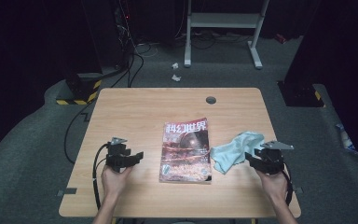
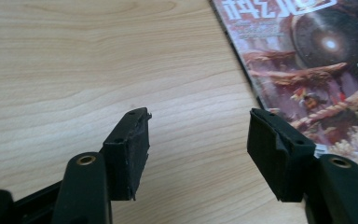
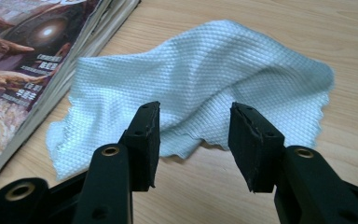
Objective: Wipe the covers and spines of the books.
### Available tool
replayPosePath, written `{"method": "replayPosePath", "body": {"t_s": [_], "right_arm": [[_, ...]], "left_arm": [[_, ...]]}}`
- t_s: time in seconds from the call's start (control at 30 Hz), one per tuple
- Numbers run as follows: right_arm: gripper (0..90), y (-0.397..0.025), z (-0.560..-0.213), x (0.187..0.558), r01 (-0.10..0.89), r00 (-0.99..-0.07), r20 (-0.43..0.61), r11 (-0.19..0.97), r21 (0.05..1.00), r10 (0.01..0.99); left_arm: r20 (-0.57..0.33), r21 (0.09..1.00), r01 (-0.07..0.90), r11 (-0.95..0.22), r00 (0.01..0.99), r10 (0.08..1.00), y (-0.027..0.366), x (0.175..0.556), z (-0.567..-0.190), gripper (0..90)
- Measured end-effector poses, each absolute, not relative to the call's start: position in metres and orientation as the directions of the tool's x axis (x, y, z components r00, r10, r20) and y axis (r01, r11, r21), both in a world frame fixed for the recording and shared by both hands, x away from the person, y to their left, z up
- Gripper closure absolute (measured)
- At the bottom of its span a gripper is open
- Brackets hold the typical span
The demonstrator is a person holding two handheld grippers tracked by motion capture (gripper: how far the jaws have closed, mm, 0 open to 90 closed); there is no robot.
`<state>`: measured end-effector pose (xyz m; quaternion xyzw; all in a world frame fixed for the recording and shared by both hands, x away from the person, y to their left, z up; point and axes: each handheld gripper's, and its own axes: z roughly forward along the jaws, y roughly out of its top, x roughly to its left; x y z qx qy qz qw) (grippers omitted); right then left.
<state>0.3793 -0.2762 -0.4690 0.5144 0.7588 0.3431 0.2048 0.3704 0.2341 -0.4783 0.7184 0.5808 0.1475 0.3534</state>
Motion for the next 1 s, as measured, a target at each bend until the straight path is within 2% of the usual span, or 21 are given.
{"method": "replayPosePath", "body": {"t_s": [0.1,0.27,0.53,1.0], "right_arm": [[51.4,-0.283,-0.475,0.374,0.63,-0.378,0.037,0.227,0.742,0.925],[50.7,-0.296,-0.488,0.366,0.636,-0.34,0.034,0.203,0.744,0.94],[49.0,-0.31,-0.503,0.359,0.651,-0.301,0.045,0.17,0.74,0.953],[39.8,-0.322,-0.522,0.359,0.639,-0.259,0.009,0.165,0.751,0.966]], "left_arm": [[-0.188,0.681,0.729,-0.067,0.263,0.946,0.239,0.367,-0.485,38.2],[-0.112,0.678,0.727,-0.107,0.246,0.963,0.243,0.363,-0.495,36.8],[-0.094,0.686,0.721,-0.104,0.229,0.969,0.248,0.362,-0.508,36.0],[-0.04,0.712,0.695,-0.098,0.18,0.983,0.258,0.362,-0.521,34.3]]}}
